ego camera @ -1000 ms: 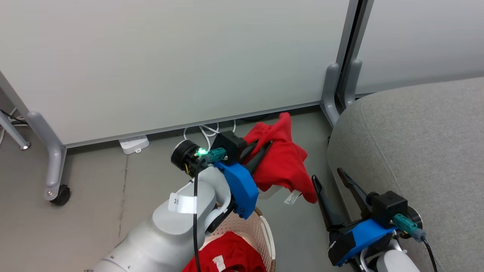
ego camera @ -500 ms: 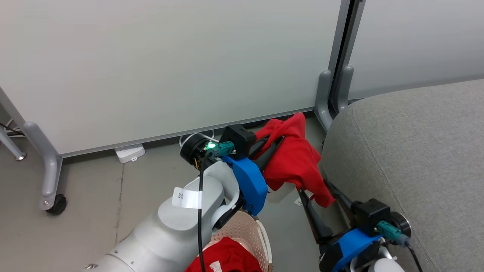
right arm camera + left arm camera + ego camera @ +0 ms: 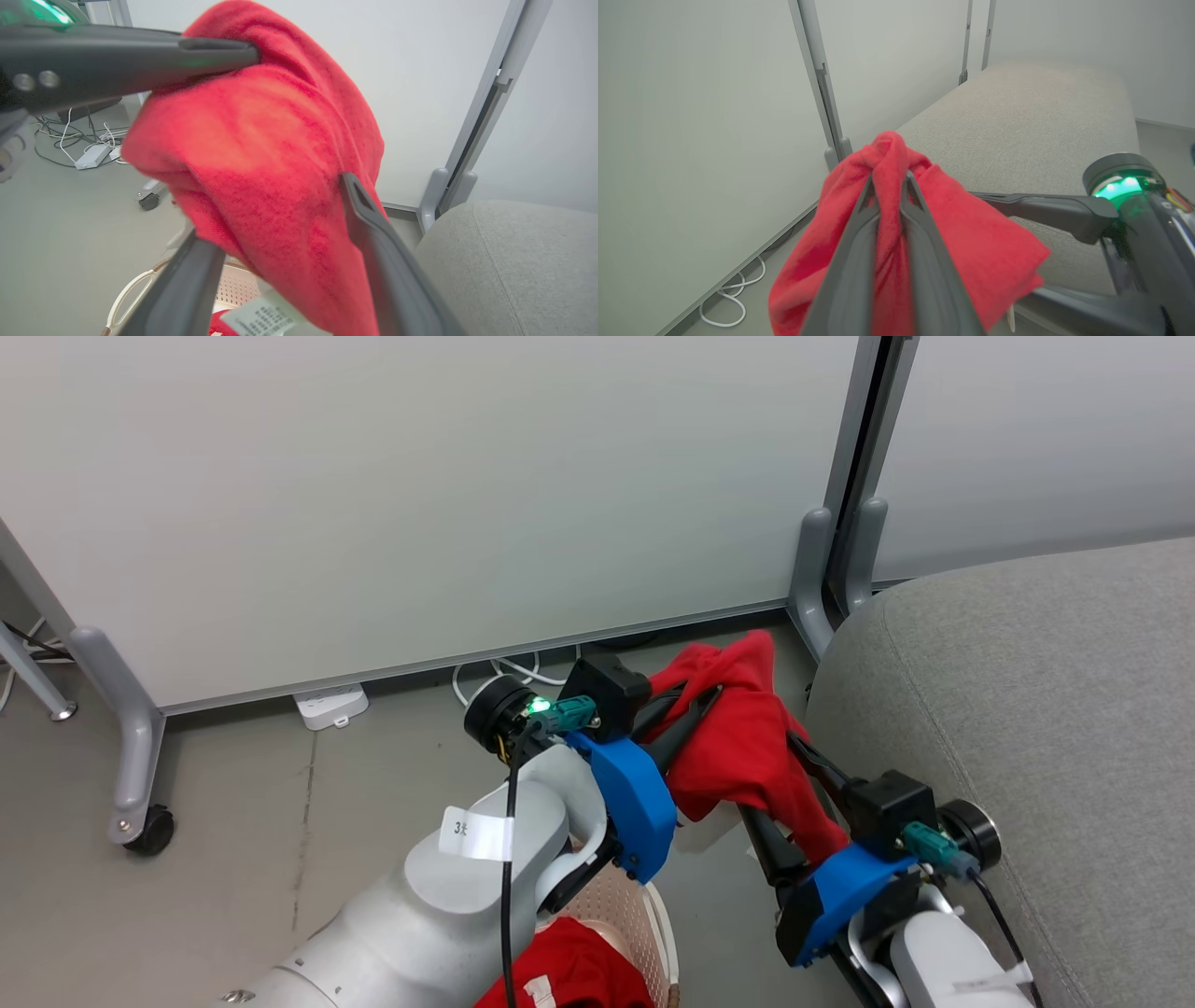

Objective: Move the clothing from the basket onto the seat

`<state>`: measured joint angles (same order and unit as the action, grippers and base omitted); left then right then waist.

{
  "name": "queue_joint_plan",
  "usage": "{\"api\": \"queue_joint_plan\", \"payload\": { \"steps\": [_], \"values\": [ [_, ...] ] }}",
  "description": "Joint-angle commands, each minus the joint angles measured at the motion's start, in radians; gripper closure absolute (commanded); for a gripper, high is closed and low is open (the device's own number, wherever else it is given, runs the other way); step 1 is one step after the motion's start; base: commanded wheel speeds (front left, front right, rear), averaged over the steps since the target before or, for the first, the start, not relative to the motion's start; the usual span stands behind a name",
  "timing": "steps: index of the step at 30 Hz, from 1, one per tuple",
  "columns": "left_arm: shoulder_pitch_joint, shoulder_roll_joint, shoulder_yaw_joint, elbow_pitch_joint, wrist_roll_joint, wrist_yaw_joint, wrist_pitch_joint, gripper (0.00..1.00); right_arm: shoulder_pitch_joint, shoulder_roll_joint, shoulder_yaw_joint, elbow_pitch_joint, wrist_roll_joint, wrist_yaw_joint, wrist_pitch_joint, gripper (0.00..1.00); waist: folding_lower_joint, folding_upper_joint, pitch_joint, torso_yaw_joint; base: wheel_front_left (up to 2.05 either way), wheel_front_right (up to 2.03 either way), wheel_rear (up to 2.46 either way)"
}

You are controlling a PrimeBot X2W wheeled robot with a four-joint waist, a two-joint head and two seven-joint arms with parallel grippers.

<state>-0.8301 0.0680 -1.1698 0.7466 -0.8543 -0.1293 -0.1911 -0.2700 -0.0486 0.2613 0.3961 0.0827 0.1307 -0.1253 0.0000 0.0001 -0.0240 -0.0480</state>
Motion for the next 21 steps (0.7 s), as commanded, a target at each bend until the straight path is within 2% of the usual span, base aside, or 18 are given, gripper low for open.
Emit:
{"api": "queue_joint_plan", "payload": {
  "steps": [1,3,4,9,21],
  "values": [
    [0.0,0.003,-0.001,-0.002,-0.007,-0.001,-0.004,1.0,-0.025,-0.003,0.009,0.016,0.015,0.0,-0.007,0.0,0.0,-0.0001,0.002,0.001,0.0,0.0,0.0],
    [-0.003,0.004,-0.003,-0.002,-0.009,-0.001,-0.004,1.0,-0.052,-0.003,0.023,0.046,0.043,0.0,-0.005,0.04,0.0,-0.0001,0.004,0.003,0.0,0.0,0.0],
    [-0.004,0.003,-0.004,-0.002,-0.01,-0.001,-0.004,1.0,-0.063,-0.003,0.032,0.061,0.057,0.0,-0.002,1.0,0.0,-0.0001,0.005,0.004,0.0,0.0,0.0],
    [-0.009,0.003,-0.008,0.001,-0.016,-0.001,-0.01,1.0,-0.094,-0.003,0.069,0.114,0.113,0.0,-0.018,1.0,0.0,-0.0001,0.009,0.008,0.0,0.0,0.0],
    [-0.008,0.007,-0.017,0.017,-0.023,-0.001,-0.013,1.0,-0.114,-0.003,0.092,0.174,0.149,0.0,-0.058,1.0,0.0,-0.0001,0.012,0.004,0.0,0.0,0.0]
  ]
}}
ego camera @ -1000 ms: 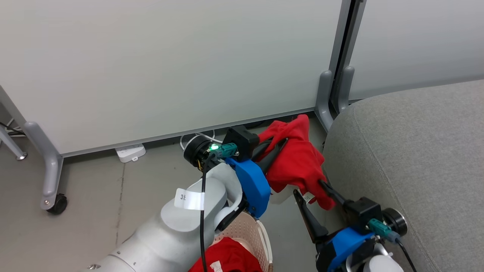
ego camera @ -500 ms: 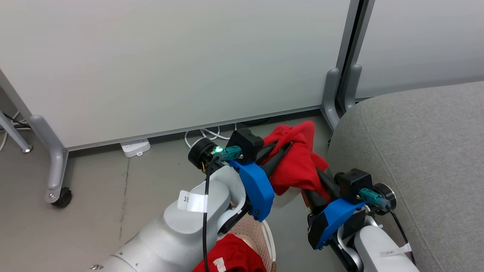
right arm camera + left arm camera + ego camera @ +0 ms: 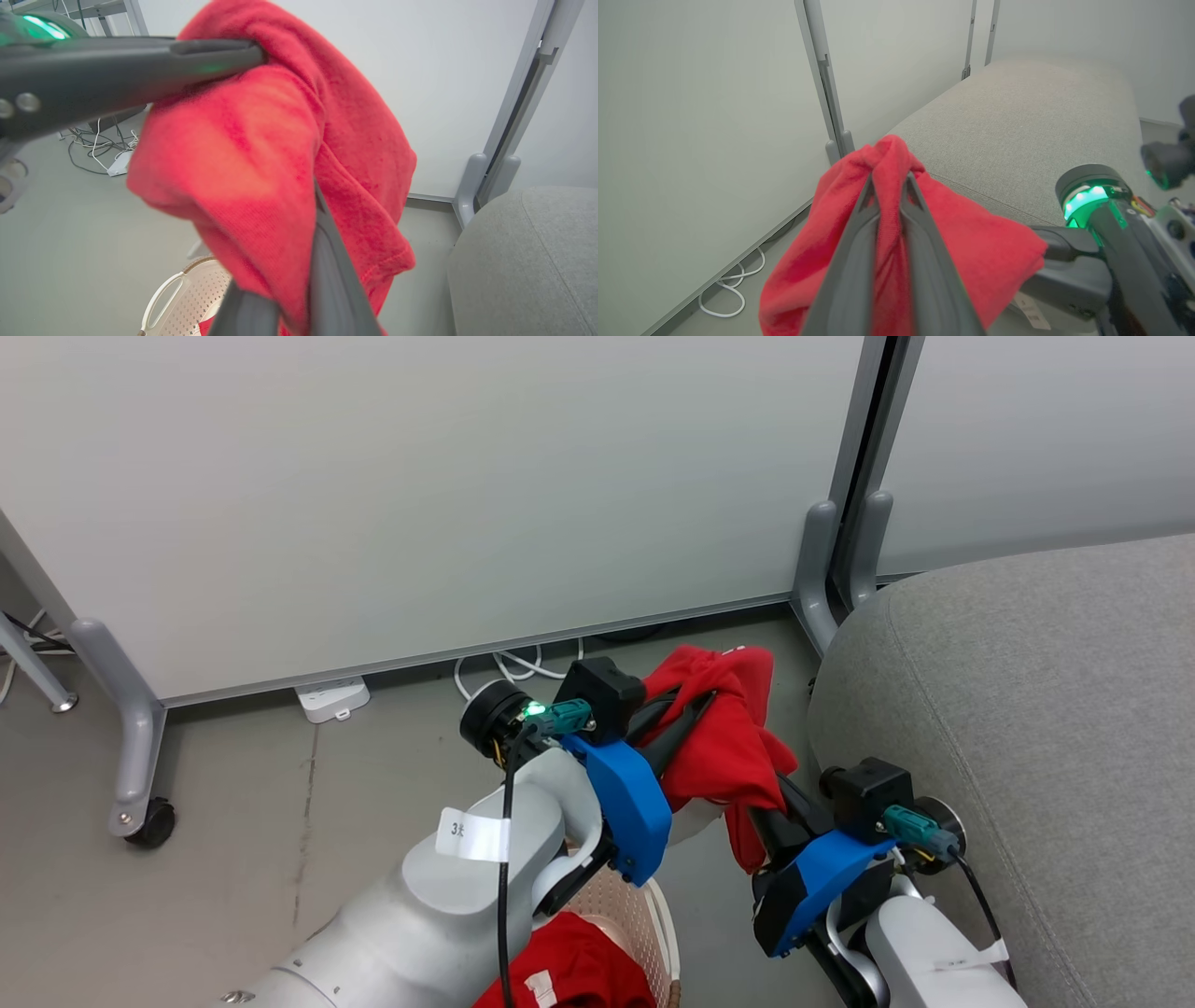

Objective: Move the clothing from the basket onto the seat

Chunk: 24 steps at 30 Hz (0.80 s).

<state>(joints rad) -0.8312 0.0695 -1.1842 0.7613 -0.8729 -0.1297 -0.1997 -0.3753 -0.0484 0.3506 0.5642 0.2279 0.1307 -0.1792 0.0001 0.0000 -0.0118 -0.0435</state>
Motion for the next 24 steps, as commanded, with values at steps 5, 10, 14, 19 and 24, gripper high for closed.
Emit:
{"api": "queue_joint_plan", "payload": {
  "steps": [5,10,14,19,24],
  "values": [
    [-0.015,0.006,-0.004,0.01,-0.005,-0.001,-0.008,1.0,-0.017,-0.004,0.005,0.018,0.014,0.0,-0.013,1.0,-0.0001,0.0,0.0,-0.004,0.0,0.0,0.0],
    [-0.014,0.004,-0.008,0.015,-0.006,-0.001,-0.008,1.0,-0.022,-0.004,0.01,0.023,0.022,0.0,-0.017,1.0,-0.0001,0.0,0.002,-0.005,0.0,0.0,0.0],
    [-0.013,0.005,-0.008,0.016,-0.01,-0.001,-0.013,0.99,-0.029,-0.003,0.018,0.022,0.023,0.0,-0.018,1.0,-0.0001,0.0,0.005,-0.006,0.0,0.0,0.0],
    [0.003,0.016,0.011,0.0,-0.006,0.007,-0.041,0.0,-0.035,-0.003,0.023,0.018,0.019,0.0,-0.024,1.0,-0.0001,0.0,0.01,-0.008,0.0,0.0,0.0],
    [0.085,0.063,0.098,-0.084,0.011,0.028,-0.066,0.0,-0.041,-0.003,0.014,0.003,0.014,0.0,-0.034,1.0,-0.0001,0.0,0.022,-0.009,0.0,0.0,0.0]
  ]
}}
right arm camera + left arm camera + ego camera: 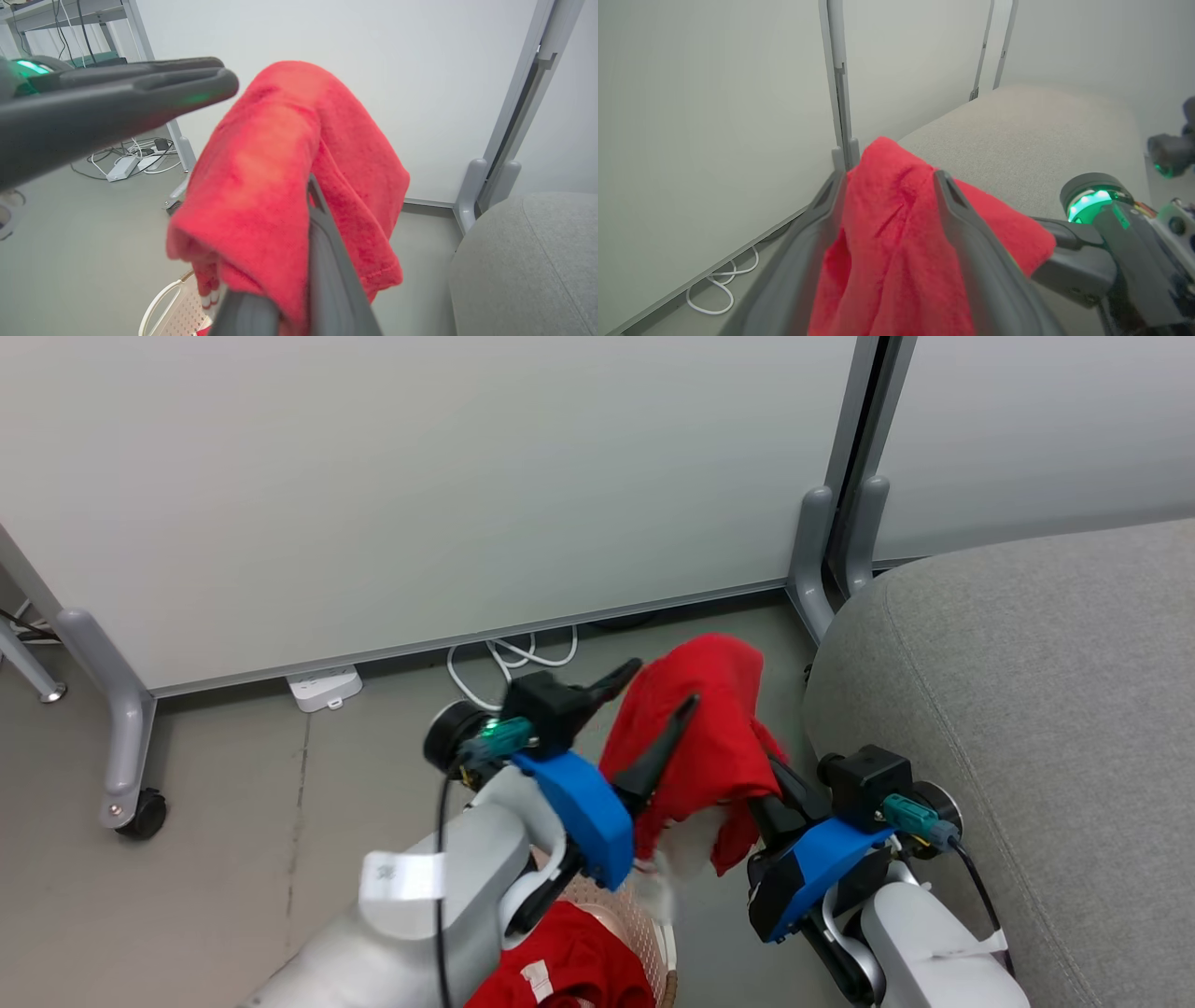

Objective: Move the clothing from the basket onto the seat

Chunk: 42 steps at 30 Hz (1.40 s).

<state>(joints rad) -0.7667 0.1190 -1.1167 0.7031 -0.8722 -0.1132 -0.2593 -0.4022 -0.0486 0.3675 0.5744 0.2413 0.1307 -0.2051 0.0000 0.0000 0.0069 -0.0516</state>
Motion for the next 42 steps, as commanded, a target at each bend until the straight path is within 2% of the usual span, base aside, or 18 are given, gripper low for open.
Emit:
{"api": "queue_joint_plan", "payload": {
  "steps": [1,8,9,17,21,32,42],
  "values": [
    [0.043,0.027,0.065,-0.062,0.025,0.016,-0.007,0.0,-0.014,-0.003,-0.005,-0.01,0.0,0.0,-0.009,1.0,0.0,0.0,0.006,0.0,0.0,0.0,0.0],
    [0.282,0.105,0.278,-0.271,0.179,0.032,-0.006,0.0,0.008,-0.003,-0.042,-0.025,-0.011,0.0,-0.016,1.0,0.0,0.0,0.014,0.016,0.0,0.0,0.0],
    [0.282,0.105,0.278,-0.271,0.179,0.032,-0.006,0.0,0.008,-0.003,-0.042,-0.025,-0.011,0.0,-0.016,1.0,0.0,0.0,0.014,0.016,0.0,0.0,0.0],
    [0.518,0.11,0.527,-0.392,0.304,0.025,-0.006,0.0,0.042,-0.003,-0.092,-0.034,-0.028,0.0,-0.011,1.0,0.0,0.0,0.007,0.032,0.0,0.0,0.0],
    [0.588,0.101,0.61,-0.414,0.352,0.013,-0.006,0.0,0.053,-0.003,-0.101,-0.043,-0.031,0.0,-0.005,1.0,0.0,0.0,0.003,0.034,0.0,0.0,0.0],
    [0.64,0.061,0.697,-0.411,0.423,-0.013,-0.006,0.0,0.059,-0.003,-0.097,-0.064,-0.022,0.0,0.006,1.0,0.0,0.0,0.007,0.021,0.0,0.0,0.0],
    [0.616,0.055,0.723,-0.432,0.458,-0.019,-0.006,0.0,0.03,-0.003,-0.084,-0.075,-0.018,0.0,0.005,1.0,0.0,0.0,0.055,-0.112,0.0,0.0,0.0]
  ]
}}
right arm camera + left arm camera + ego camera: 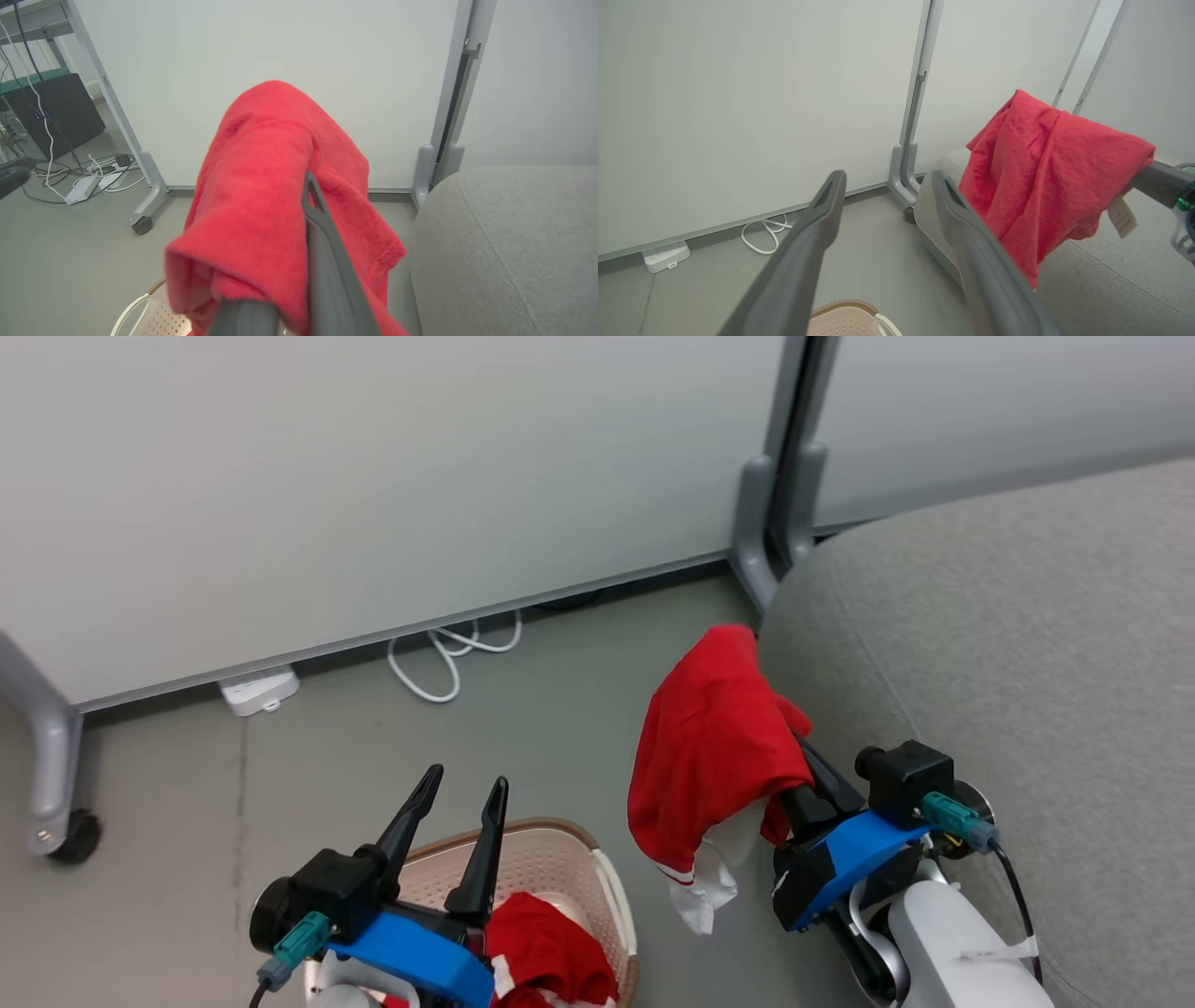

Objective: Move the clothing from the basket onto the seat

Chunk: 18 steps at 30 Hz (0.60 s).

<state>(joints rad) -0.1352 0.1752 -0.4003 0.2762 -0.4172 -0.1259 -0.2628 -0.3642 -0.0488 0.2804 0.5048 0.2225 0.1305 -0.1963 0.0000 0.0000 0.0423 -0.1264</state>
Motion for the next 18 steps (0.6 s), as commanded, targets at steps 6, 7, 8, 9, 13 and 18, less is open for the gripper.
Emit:
{"api": "queue_joint_plan", "payload": {
  "steps": [6,7,8,9,13,18],
  "values": [
    [-0.038,0.006,-0.008,-0.016,0.009,-0.007,-0.003,0.0,-0.026,-0.003,0.011,-0.006,0.012,0.0,-0.011,1.0,0.0,0.0,0.046,-0.134,0.0,0.0,0.0],
    [-0.041,0.007,-0.013,-0.017,0.012,-0.007,-0.003,0.0,-0.027,-0.003,0.009,-0.005,0.015,0.0,-0.015,1.0,0.0,0.0,0.05,-0.148,0.0,0.0,0.0],
    [-0.042,0.009,-0.014,-0.018,0.013,-0.007,-0.003,0.0,-0.029,-0.003,0.011,-0.004,0.02,0.0,-0.017,1.0,0.0,0.0,0.054,-0.164,0.0,0.0,0.0],
    [-0.045,0.011,-0.014,-0.018,0.014,-0.007,-0.003,0.0,-0.032,-0.003,0.015,-0.003,0.022,0.0,-0.019,1.0,0.0,0.0,0.058,-0.182,0.0,0.0,0.0],
    [-0.055,0.022,-0.011,-0.02,0.014,-0.007,-0.003,0.0,-0.039,-0.002,0.022,0.004,0.038,0.0,-0.028,1.0,0.0,0.0,0.071,-0.246,0.0,0.0,0.0],
    [-0.057,0.036,-0.006,-0.02,0.018,-0.007,-0.003,0.0,-0.046,-0.002,0.031,0.012,0.056,0.0,-0.04,1.0,0.0,0.0,0.087,-0.319,0.0,0.0,0.0]
  ]
}}
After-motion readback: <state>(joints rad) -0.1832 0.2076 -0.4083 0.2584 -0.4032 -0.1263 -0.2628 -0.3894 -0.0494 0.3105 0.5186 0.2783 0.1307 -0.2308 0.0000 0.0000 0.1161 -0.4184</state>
